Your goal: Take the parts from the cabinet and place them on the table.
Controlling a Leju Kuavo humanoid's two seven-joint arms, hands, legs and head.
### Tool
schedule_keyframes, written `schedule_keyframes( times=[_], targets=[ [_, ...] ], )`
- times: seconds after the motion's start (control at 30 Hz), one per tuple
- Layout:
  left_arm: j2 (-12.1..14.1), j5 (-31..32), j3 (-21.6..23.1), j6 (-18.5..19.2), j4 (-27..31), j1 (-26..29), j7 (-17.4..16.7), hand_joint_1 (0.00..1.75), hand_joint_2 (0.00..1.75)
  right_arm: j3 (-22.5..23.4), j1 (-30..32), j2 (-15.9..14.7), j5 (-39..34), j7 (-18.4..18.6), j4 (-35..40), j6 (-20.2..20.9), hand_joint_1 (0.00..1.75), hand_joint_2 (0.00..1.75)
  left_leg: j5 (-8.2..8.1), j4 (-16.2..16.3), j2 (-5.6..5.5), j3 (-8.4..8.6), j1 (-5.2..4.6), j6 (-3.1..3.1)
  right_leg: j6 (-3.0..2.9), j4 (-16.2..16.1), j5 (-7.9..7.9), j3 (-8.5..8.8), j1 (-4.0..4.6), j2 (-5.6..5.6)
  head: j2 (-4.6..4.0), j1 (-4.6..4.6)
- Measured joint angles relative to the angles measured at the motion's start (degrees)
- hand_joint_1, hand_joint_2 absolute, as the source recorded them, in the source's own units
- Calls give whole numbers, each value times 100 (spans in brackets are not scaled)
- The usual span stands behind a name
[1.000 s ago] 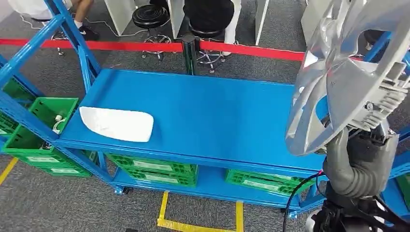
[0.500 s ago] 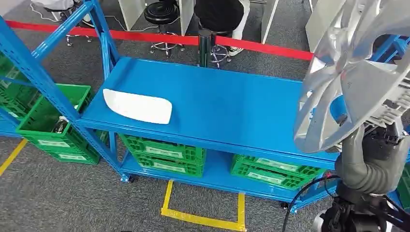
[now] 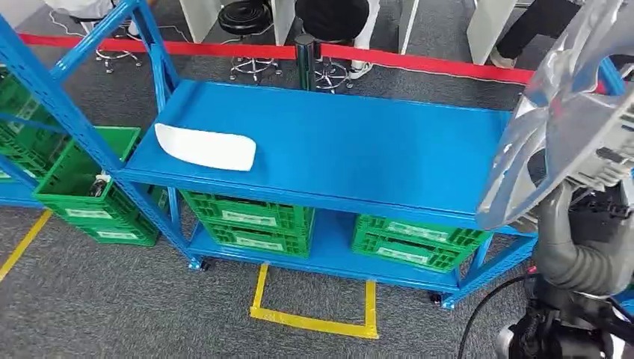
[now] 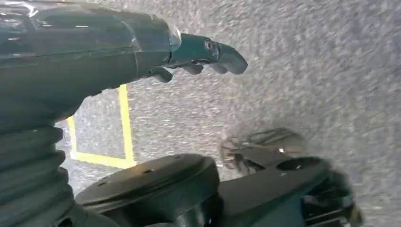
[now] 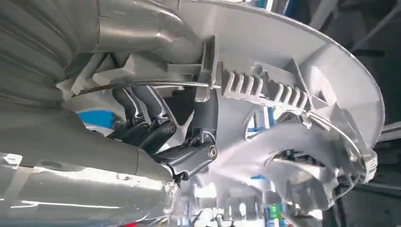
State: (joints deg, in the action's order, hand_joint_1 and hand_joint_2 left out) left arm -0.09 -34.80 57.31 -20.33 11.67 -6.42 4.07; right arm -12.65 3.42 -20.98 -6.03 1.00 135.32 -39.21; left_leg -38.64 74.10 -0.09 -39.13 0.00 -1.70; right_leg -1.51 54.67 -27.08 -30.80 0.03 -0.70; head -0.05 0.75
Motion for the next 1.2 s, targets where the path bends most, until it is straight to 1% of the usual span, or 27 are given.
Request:
schedule_keyframes(
  times=[0.07,0.1,0.13,0.2,0.23,0.33,0.37,0.4,0.43,0.47,0.5,0.53,0.57,0.63,0.7,0.73,0.8,0.83,0.87,0.9,0.97,1.0,1.03,1.1,1.13,1.17,1.2],
  targets=[
    [7,9,46,22,-2,0,-9,0,175,6,29,4,15,29,0,-2,175,175,355,-47,3,231,37,-39,33,90,79,-204,-17,-4,0,-42],
    [22,11,66,24,-2,-1,-9,0,175,6,37,4,22,38,0,-2,175,175,599,-341,6,479,52,-52,56,150,108,-306,-30,-2,-2,-51],
    [24,15,90,26,0,-6,-9,0,175,9,40,4,22,44,0,-2,175,175,749,-851,8,856,63,-65,86,224,139,-409,-47,2,-2,-53],
    [26,15,127,33,2,-28,-7,0,175,17,50,2,24,46,15,-2,175,175,470,-1746,-11,1419,34,-23,149,356,184,-518,-40,9,-2,-75],
    [26,18,135,33,2,-34,-4,0,175,17,59,0,33,46,18,-2,175,175,415,-1802,-18,1407,32,46,197,352,226,-529,-42,2,-2,-49],
    [33,15,166,35,-2,-16,-9,0,175,32,64,-2,41,49,20,-2,175,175,575,-1809,-22,1260,11,212,302,304,408,-571,-65,10,-2,-53],
    [39,17,177,35,-2,-36,-11,0,175,50,73,0,46,51,20,-2,175,175,655,-1802,2,1193,34,255,332,375,203,-660,-82,21,-2,-73],
    [41,18,179,35,0,-44,-11,0,175,79,74,-7,48,53,22,-2,175,175,725,-1803,-11,1106,27,285,359,602,-168,-709,-82,22,-2,-3],
    [44,17,188,37,2,-50,-9,0,175,111,70,-11,50,53,26,-2,175,175,801,-1802,-6,1015,20,305,380,1008,-584,-765,-86,21,-2,21],
    [44,17,214,42,2,-47,-9,0,175,111,70,-13,52,53,28,-2,175,175,870,-1800,-8,938,4,317,389,1435,-883,-801,-88,21,-2,41],
    [44,15,243,39,2,-47,-9,0,175,111,69,-13,50,71,28,-2,175,175,943,-1792,-6,846,-15,326,387,1841,-1023,-805,-87,22,-2,52],
    [44,11,258,33,0,-46,-11,0,175,114,69,-13,46,97,26,-2,175,175,1009,-1783,-3,755,-35,328,374,2042,-956,-769,-87,23,-2,61],
    [48,9,271,31,0,-47,-11,0,175,122,70,-9,37,108,26,-2,175,175,1076,-1770,0,653,-57,334,345,2027,-769,-658,-86,26,-2,76],
    [48,55,275,59,0,-47,-9,0,175,129,67,-7,33,112,26,-2,175,175,1195,-1756,1,496,-95,324,256,1417,-400,-172,-55,34,-2,87],
    [26,147,324,70,4,-54,0,0,175,131,34,-11,2,112,33,-2,175,175,1292,-1747,1,425,-126,294,127,295,-475,633,42,63,-2,93],
    [24,160,348,68,2,-57,17,0,175,131,4,-18,2,112,44,-2,175,175,1361,-1733,13,397,-135,271,89,-119,-577,841,34,63,0,91],
    [13,179,378,68,4,-66,59,0,175,114,-38,-15,0,110,42,-2,175,175,1496,-1747,36,309,-100,217,89,-107,-548,746,78,69,0,82],
    [13,190,389,68,2,-52,70,0,175,105,-56,-15,0,112,42,-2,175,175,1557,-1749,36,275,-120,185,56,-167,-489,684,69,58,0,104],
    [17,197,415,63,2,-50,85,0,175,100,-92,-9,2,114,33,0,175,175,1402,-1685,35,209,-113,153,15,-190,-397,617,24,-2,-2,113],
    [15,199,428,61,2,-51,94,0,175,103,-108,-4,4,134,17,0,175,175,1065,-1477,27,117,-104,124,-33,-188,-335,525,25,14,-2,63],
    [15,230,444,61,2,-66,92,0,175,103,-119,11,6,164,4,0,175,175,357,-674,12,-57,-57,71,-48,-134,-211,340,34,3,-2,-23],
    [17,243,459,61,2,-74,76,0,175,103,-119,17,6,171,-4,0,175,175,159,-247,10,-119,-48,49,-49,-105,-150,229,41,-6,-2,-44],
    [17,247,461,61,2,-71,70,0,175,103,-116,22,4,175,-7,0,175,175,176,45,6,-123,-46,39,-47,-61,-93,107,47,-15,-2,-55],
    [17,256,470,61,2,-70,65,0,175,103,-111,39,4,178,-7,0,175,175,634,-44,4,165,-46,47,-36,72,3,-154,51,-16,-2,-62],
    [17,256,476,61,2,-70,63,0,175,103,-110,44,4,178,-7,0,175,175,827,-358,3,453,-47,62,-24,137,36,-263,54,-15,-2,-62],
    [17,256,498,63,2,-76,63,0,175,103,-108,48,4,178,-7,0,175,175,864,-806,1,811,-51,92,-10,199,65,-354,60,-11,-2,-64],
    [20,256,522,63,2,-87,61,0,175,103,-104,52,4,180,-7,0,175,175,655,-1359,-6,1228,-68,139,14,258,89,-408,74,-9,-2,-62]
  ],
)
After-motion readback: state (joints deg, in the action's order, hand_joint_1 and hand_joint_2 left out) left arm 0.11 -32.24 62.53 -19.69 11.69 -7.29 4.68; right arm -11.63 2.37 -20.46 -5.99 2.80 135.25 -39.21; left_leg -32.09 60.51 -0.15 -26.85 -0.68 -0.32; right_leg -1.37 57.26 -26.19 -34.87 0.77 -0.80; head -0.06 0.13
